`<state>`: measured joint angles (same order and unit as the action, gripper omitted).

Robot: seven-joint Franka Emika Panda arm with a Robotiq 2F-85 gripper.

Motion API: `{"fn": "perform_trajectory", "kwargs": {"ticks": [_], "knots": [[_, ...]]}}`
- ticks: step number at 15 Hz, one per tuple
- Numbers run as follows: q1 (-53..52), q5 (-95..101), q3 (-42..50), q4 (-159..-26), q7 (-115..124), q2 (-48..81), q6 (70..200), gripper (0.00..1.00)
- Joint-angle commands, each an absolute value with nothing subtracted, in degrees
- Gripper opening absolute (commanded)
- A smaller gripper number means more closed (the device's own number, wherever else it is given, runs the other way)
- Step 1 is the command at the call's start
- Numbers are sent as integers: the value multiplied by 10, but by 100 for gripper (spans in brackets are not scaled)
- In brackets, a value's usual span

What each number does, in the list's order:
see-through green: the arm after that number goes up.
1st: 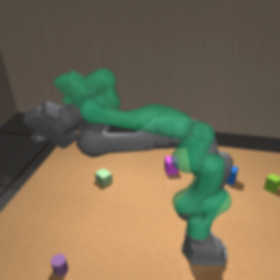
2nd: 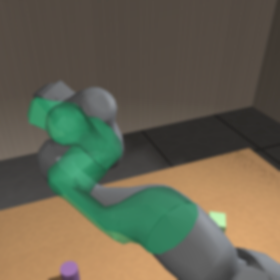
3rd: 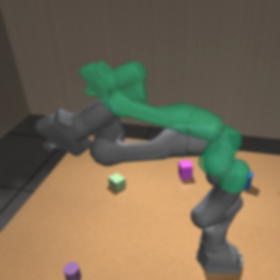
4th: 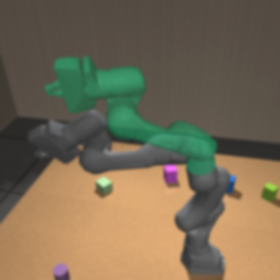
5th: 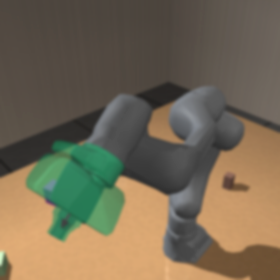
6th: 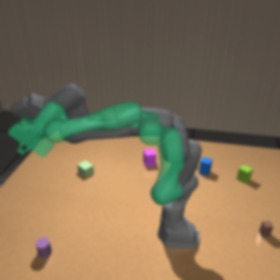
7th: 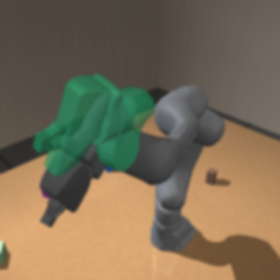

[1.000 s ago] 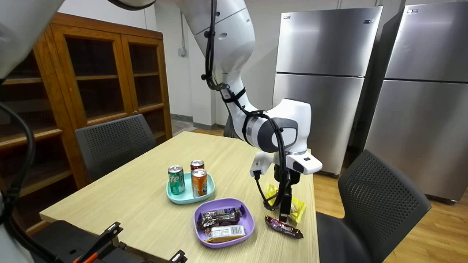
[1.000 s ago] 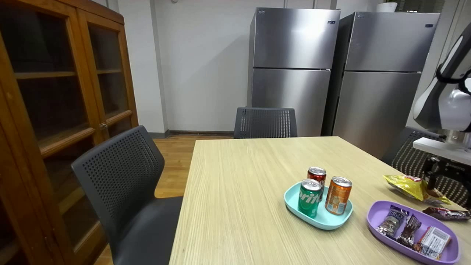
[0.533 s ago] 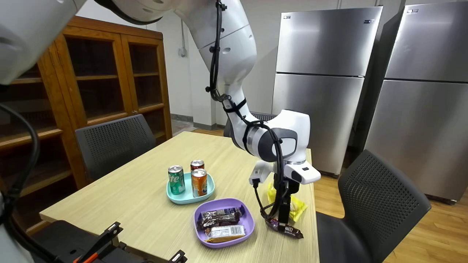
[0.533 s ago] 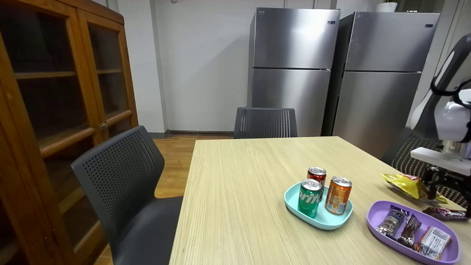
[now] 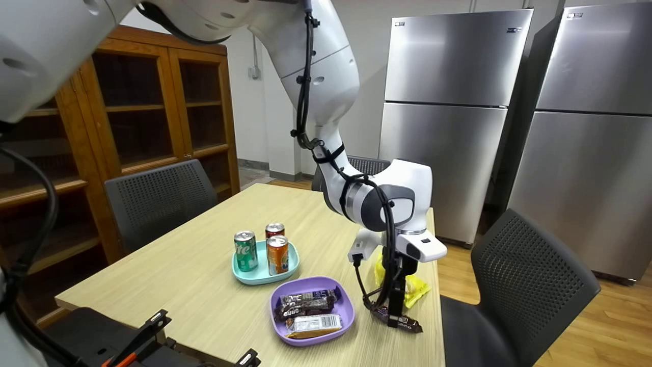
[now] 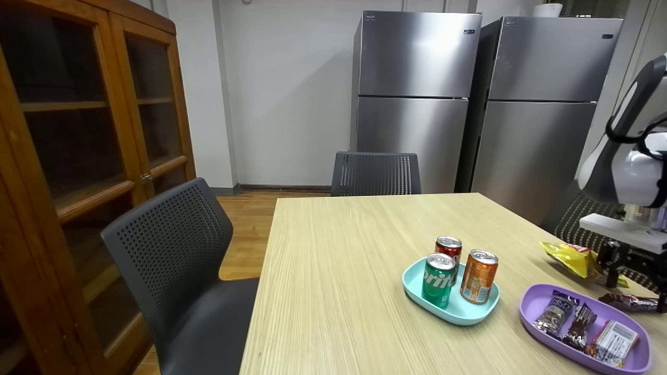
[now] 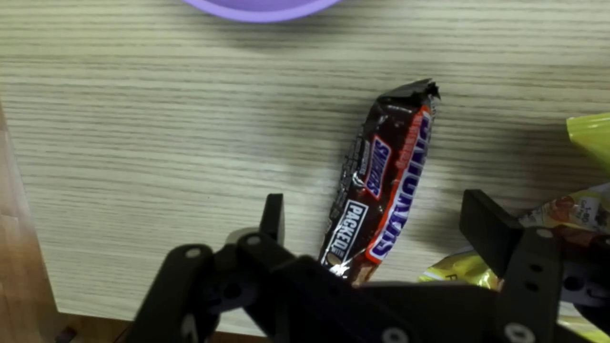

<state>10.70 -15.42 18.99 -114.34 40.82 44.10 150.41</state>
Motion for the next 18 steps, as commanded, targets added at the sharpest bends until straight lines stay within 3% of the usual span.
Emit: {"fn": "perform_trajectory", "kwargs": {"ticks": [1,10,18], "knots": [[112,-159,190,-1129,416,445,1491,69],[111,-157,191,-1143,409,434,1497,1],[88,-132,215,-1206,396,364,1515,3]]}}
